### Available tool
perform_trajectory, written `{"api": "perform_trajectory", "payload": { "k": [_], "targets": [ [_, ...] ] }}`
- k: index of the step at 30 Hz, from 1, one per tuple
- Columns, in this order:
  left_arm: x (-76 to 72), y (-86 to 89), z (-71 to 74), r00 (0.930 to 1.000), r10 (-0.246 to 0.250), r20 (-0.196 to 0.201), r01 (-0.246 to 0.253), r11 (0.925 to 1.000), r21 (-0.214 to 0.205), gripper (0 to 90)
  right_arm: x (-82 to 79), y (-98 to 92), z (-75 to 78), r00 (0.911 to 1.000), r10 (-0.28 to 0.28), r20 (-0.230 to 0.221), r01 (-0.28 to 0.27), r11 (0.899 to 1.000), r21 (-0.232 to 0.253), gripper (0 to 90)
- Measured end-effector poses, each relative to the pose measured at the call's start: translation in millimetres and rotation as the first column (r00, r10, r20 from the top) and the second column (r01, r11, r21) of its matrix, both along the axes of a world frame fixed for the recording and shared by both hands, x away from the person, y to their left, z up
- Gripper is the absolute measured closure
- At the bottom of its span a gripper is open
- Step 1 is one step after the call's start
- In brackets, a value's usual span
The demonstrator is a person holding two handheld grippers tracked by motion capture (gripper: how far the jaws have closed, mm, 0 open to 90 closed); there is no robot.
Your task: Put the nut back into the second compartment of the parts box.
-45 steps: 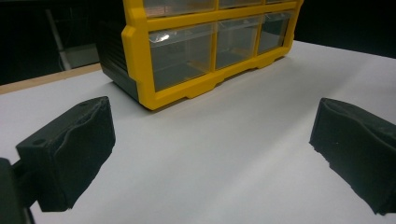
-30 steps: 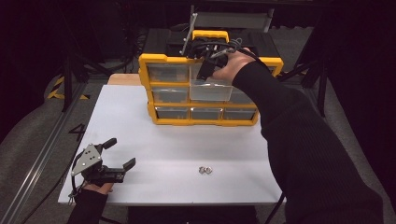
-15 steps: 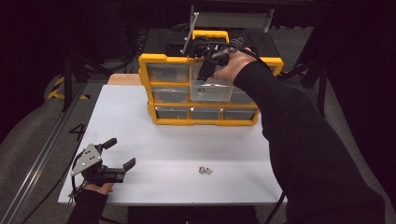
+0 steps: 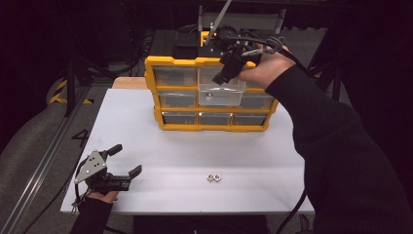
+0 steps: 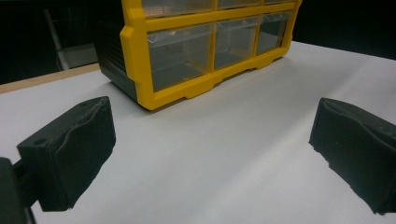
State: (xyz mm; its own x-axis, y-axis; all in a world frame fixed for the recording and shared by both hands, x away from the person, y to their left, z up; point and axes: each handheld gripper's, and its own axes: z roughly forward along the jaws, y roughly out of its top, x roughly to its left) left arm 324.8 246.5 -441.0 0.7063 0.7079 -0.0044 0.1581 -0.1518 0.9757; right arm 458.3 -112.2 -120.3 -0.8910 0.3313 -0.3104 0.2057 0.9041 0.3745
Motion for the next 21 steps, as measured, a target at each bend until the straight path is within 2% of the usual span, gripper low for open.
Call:
{"api": "perform_trajectory", "payload": {
  "k": [2, 4, 10, 16, 21],
  "targets": [
    [0.3, -0.2, -0.4, 1.0, 0.001, -0.003, -0.001, 1.0, -0.003, 1.0, -12.3, -5.1, -1.7, 0.9997, 0.022, 0.012, -0.022, 1.0, 0.007, 33.3],
    [0.4, -0.2, -0.3, 1.0, -0.001, -0.006, 0.001, 1.0, 0.001, 1.0, -21.7, -8.7, -4.9, 0.9996, 0.028, 0.002, -0.028, 1.0, 0.01, 32.1],
    [0.1, -0.3, -0.2, 1.0, 0.001, -0.009, 0.0, 1.0, 0.006, 1.0, -50.1, -19.0, -23.6, 0.9978, 0.066, 0.0, -0.066, 0.997, 0.034, 29.4],
    [-0.1, -0.4, -0.2, 1.0, 0.002, -0.007, -0.002, 1.0, 0.005, 1.0, -58.2, -27.1, -51.3, 0.9968, 0.077, -0.021, -0.077, 0.997, 0.032, 27.2],
    [-0.1, 0.0, -0.3, 1.0, 0.003, -0.007, -0.003, 1.0, 0.003, 1.0, -58.2, -34.7, -76.8, 0.9976, 0.044, -0.053, -0.042, 0.998, 0.051, 25.6]
  ]
}}
